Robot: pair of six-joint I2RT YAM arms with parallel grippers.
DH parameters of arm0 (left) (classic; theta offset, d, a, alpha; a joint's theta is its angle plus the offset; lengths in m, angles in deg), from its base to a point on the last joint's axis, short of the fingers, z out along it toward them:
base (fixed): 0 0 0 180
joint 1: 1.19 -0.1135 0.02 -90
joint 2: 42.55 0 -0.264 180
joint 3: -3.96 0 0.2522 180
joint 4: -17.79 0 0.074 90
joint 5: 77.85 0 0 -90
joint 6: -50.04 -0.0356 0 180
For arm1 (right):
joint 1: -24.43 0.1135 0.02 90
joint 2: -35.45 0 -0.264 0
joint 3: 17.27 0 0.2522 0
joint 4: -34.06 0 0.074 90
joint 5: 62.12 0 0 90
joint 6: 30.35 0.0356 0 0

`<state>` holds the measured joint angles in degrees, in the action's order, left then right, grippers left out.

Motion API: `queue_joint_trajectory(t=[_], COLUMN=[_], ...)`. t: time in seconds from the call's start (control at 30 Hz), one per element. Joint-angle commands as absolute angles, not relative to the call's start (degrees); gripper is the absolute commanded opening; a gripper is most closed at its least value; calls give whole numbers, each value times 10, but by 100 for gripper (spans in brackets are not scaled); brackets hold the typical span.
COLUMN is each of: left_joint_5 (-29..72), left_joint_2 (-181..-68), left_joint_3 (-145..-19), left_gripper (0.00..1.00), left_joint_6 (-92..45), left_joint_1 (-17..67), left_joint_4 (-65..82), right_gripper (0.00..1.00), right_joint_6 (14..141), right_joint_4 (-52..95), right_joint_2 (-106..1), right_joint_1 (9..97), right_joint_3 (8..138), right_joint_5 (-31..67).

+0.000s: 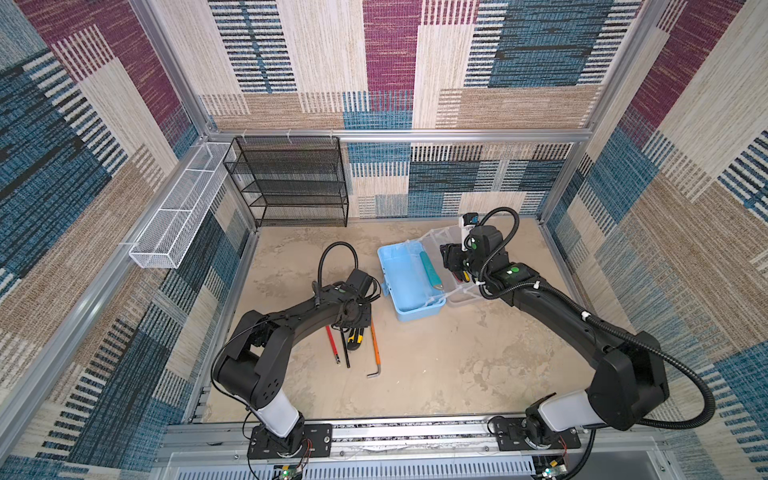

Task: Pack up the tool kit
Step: 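Carry the yellow utility knife into the box with left gripper while right withdraws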

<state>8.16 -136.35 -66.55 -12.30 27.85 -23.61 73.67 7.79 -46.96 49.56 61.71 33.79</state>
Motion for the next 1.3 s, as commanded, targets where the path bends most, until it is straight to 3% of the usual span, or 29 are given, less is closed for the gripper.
queue_joint_trajectory(t=[0.0, 0.23, 0.57, 1.27], left_joint_5=[103, 174, 232, 236], left_joint_2=[-1336, -1319, -1407, -1594], left_joint_3=[-683, -761, -874, -1007], left_gripper=[10, 5, 3, 3], left_joint_6=[-99, -46, 67, 222], left_joint_1=[278, 282, 326, 354], left_joint_4=[-235, -189, -90, 12], right_gripper=[65, 69, 70, 70], right_joint_6=[730, 732, 735, 737], right_joint_4=[124, 151, 168, 168], right_joint_2=[-447, -412, -377, -326], right_joint_1=[481, 443, 408, 380], right_joint_3=[592, 543, 489, 427], right_joint_5=[315, 287, 272, 263])
